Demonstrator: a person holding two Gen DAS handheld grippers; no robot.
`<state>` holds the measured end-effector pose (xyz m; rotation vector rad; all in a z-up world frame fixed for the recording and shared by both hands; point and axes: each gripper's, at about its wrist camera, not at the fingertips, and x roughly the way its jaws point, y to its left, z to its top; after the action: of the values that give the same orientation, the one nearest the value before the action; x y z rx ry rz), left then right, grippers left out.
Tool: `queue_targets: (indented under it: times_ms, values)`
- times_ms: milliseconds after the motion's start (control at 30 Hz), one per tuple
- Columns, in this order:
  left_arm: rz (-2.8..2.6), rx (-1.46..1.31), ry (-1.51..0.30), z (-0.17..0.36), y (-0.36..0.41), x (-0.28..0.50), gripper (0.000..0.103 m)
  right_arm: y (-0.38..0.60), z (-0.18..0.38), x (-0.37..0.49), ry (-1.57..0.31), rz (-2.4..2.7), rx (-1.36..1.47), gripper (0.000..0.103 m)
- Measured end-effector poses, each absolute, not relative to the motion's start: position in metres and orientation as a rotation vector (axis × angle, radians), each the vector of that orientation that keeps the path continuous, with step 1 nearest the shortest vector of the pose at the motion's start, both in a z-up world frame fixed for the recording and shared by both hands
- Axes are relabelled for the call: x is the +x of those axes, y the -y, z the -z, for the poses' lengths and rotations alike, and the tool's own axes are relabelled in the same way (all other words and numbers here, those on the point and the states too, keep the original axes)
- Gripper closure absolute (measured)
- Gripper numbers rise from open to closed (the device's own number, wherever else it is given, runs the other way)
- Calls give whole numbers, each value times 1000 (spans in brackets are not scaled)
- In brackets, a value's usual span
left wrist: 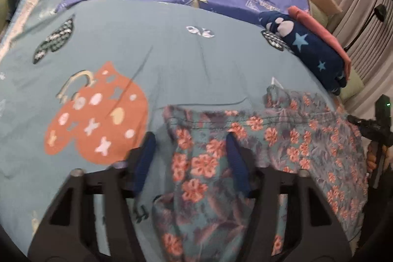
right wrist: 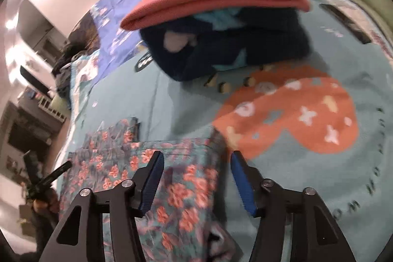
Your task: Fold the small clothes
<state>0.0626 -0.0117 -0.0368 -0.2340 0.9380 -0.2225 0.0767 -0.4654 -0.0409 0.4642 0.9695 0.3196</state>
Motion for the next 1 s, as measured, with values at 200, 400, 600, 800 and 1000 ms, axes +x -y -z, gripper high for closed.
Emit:
queue_targets:
  times_ms: [200, 400, 600, 800, 1000]
  values:
    - [259, -289, -770, -5, 9, 48, 98, 476, 1, 51, -814, -267, 439, 100]
    - [168, -245, -870, 25, 9, 72, 96, 477, 36, 69, -1001, -193, 414, 89]
    - [116, -226, -828, 13, -3, 37, 66, 514, 24, 9, -899, -175, 527, 72]
    - [190, -275, -813, 1, -5, -14, 44, 498, 44, -22, -956, -277, 564, 60]
    - [42, -98, -880, 41, 20, -28, 42, 485, 53, -25, -943, -130, 508, 93]
